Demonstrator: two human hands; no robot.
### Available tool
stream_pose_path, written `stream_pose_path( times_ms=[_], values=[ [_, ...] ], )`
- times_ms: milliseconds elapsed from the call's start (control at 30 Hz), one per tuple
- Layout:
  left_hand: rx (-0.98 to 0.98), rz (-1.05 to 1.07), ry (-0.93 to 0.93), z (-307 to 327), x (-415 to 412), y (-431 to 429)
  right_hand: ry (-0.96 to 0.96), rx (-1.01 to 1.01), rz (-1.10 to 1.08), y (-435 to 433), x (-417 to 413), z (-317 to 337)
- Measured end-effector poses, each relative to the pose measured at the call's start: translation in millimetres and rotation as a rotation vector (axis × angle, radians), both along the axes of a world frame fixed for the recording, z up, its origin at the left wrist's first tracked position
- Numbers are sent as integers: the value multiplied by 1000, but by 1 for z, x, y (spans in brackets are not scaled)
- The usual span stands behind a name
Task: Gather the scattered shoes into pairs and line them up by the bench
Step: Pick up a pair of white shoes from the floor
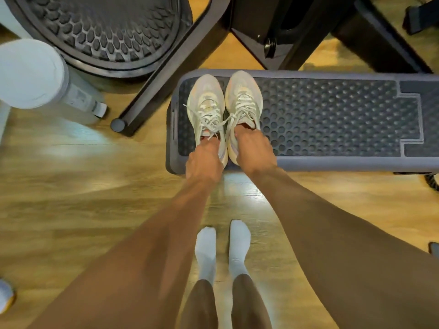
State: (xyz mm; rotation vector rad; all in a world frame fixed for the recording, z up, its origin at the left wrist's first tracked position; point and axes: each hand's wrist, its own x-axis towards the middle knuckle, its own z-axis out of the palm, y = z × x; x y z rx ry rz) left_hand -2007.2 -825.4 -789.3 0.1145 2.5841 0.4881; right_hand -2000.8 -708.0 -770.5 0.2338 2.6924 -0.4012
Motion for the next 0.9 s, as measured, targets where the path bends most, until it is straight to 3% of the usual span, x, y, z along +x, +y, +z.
stream_pose_path(
  times_ms=[433,900],
  values=[
    [19,24,29,-6,-10,-7,99,-40,39,-6,-1,-8],
    [-128,-16,-59,-13,-10,-8,-106,79,68,-5,-2,-8]
  ],
)
